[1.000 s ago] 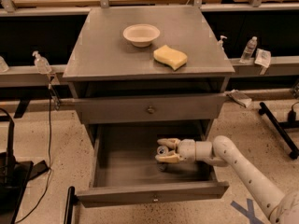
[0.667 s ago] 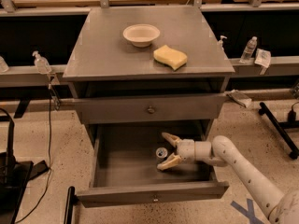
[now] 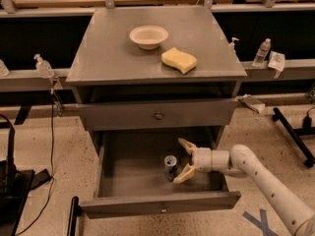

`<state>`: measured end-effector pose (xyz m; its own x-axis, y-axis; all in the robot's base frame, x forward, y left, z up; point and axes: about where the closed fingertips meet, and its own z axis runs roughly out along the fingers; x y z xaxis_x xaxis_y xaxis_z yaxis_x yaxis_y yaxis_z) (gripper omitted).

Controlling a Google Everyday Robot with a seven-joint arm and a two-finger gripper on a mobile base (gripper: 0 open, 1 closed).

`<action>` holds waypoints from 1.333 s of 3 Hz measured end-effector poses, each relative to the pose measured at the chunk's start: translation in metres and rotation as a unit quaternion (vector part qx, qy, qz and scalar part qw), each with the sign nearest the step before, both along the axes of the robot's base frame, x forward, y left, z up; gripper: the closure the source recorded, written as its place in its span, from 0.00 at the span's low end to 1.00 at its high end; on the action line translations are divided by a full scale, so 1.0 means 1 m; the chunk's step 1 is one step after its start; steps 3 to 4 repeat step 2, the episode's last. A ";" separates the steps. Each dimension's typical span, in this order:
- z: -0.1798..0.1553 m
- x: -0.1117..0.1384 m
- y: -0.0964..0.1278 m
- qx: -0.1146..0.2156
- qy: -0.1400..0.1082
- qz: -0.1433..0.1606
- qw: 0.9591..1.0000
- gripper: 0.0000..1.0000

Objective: Place redbull can into middle drawer

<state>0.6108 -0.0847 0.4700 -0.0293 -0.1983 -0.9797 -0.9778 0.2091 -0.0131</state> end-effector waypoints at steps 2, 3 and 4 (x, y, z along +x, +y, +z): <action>0.018 -0.017 -0.038 -0.004 -0.009 -0.037 0.999 0.00; 0.018 -0.017 -0.038 -0.004 -0.009 -0.037 0.999 0.00; 0.018 -0.017 -0.038 -0.004 -0.009 -0.037 0.999 0.00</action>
Offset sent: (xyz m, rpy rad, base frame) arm -0.0109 -0.0243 0.0156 -0.0076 -0.0170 -0.0499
